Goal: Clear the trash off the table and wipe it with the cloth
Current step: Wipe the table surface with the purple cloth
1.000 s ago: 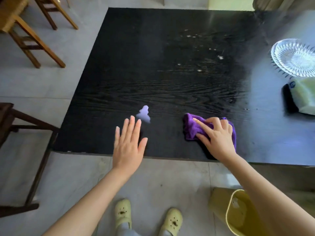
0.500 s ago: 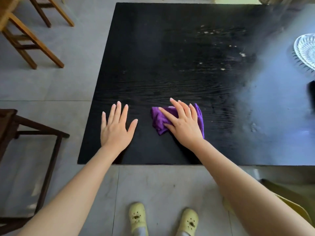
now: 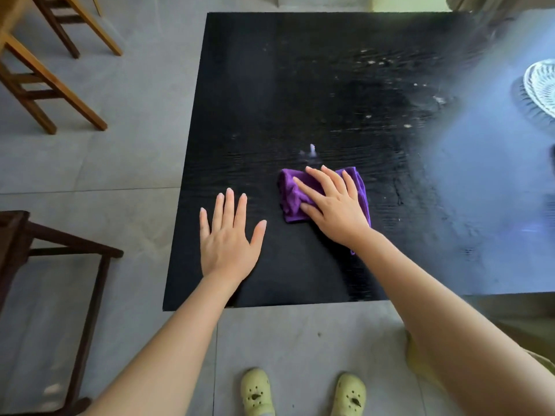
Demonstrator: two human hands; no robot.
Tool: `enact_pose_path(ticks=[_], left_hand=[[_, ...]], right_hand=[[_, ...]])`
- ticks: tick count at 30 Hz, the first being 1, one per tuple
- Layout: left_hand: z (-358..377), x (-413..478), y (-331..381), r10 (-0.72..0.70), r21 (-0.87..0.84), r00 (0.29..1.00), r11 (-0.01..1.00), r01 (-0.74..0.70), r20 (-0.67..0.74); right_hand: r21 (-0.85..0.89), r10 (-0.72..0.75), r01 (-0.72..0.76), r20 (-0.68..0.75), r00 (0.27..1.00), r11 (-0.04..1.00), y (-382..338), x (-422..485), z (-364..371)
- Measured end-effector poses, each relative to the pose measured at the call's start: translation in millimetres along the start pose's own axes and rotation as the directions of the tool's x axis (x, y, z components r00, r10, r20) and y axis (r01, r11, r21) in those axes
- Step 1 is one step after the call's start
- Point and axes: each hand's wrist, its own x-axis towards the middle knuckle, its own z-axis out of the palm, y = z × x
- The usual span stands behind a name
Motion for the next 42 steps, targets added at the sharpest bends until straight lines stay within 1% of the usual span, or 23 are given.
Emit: enact_pose_path(ticks=[5,7,10,12,14,17,22,26,31,36,42], left_hand=[[-2,2,-1,-0.003,-0.021,1.000,1.000,0.004,0.011],[-3,1,-1,-0.003,-0.025,0.999,1.000,0.004,0.036],[-9,7,-1,0.005,-0.045,1.000,0.999,-0.004,0.028],[-12,27,-4,0.037,-0.042,0.999,0.998,-0.037,0.001],[-13,56,-7,0.047,-0.056,0.999,0.997,-0.046,0.019],[-11,93,-9,0.067,-0.029,0.997,0.997,-0.065,0.049],[-11,127,-6,0.099,-0.017,0.994,0.995,-0.098,0.054],[-9,149,-5,0.095,-0.026,0.995,0.995,-0.094,0.044],[-8,177,3,0.098,-0.018,0.995,0.995,-0.097,0.034],[-11,233,12,0.129,-0.041,0.990,0.991,-0.127,0.057],[-8,254,23,0.113,-0.038,0.994,0.993,-0.113,0.002]], right_hand=[[0.008,-0.114,0.114,0.047,0.992,0.993,-7,-79,3],[-0.055,-0.171,0.173,0.038,0.985,0.983,-5,-94,2],[-0.175,-0.277,0.283,0.059,0.959,0.943,1,-80,0],[-0.188,-0.319,0.334,0.108,0.942,0.924,3,-58,2],[-0.182,-0.323,0.345,0.141,0.936,0.921,2,-39,5],[-0.185,-0.291,0.309,0.116,0.950,0.933,1,-19,8],[-0.141,-0.075,0.079,0.038,0.997,0.987,4,34,3],[-0.143,0.016,-0.016,-0.005,1.000,0.990,20,86,-1],[-0.135,0.047,-0.050,-0.024,0.999,0.990,41,140,-4],[-0.113,0.095,-0.100,-0.052,0.994,0.989,54,194,-5],[-0.107,0.041,-0.045,-0.037,0.998,0.993,76,258,-13]])
